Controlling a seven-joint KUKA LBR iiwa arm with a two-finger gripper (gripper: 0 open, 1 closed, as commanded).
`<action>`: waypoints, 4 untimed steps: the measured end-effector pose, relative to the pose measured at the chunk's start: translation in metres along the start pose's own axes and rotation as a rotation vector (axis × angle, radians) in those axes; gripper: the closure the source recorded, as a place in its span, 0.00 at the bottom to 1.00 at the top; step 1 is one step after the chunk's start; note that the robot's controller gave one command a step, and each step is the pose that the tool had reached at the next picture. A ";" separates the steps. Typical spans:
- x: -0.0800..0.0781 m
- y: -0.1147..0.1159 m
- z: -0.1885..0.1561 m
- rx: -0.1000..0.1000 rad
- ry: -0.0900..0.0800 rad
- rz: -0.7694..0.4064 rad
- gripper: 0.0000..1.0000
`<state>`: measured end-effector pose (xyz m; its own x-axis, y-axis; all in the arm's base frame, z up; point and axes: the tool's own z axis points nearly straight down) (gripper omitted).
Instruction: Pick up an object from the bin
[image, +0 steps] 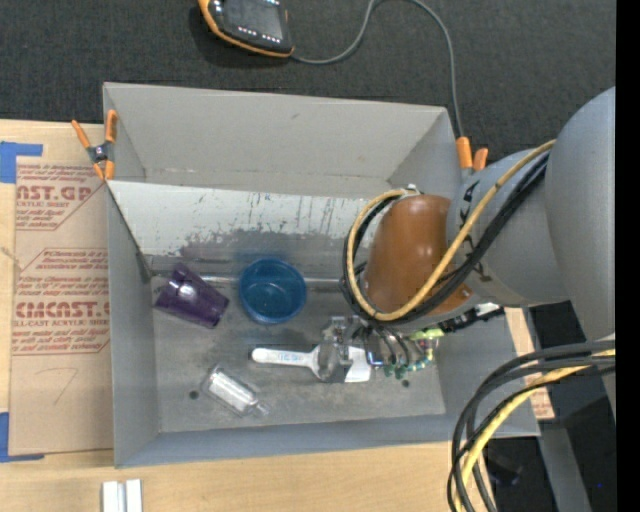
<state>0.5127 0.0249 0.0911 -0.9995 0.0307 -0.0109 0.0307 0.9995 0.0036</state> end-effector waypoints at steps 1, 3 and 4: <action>-0.003 -0.011 0.004 -0.001 -0.001 0.005 1.00; -0.001 -0.020 0.006 -0.001 -0.002 -0.018 1.00; -0.001 -0.020 0.006 -0.001 -0.002 -0.018 1.00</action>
Offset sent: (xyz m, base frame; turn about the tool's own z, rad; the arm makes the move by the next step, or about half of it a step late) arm 0.0027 -0.0113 -0.0091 -0.0239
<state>0.5132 0.0050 0.0849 -0.9998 0.0124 -0.0134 0.0123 0.9999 0.0047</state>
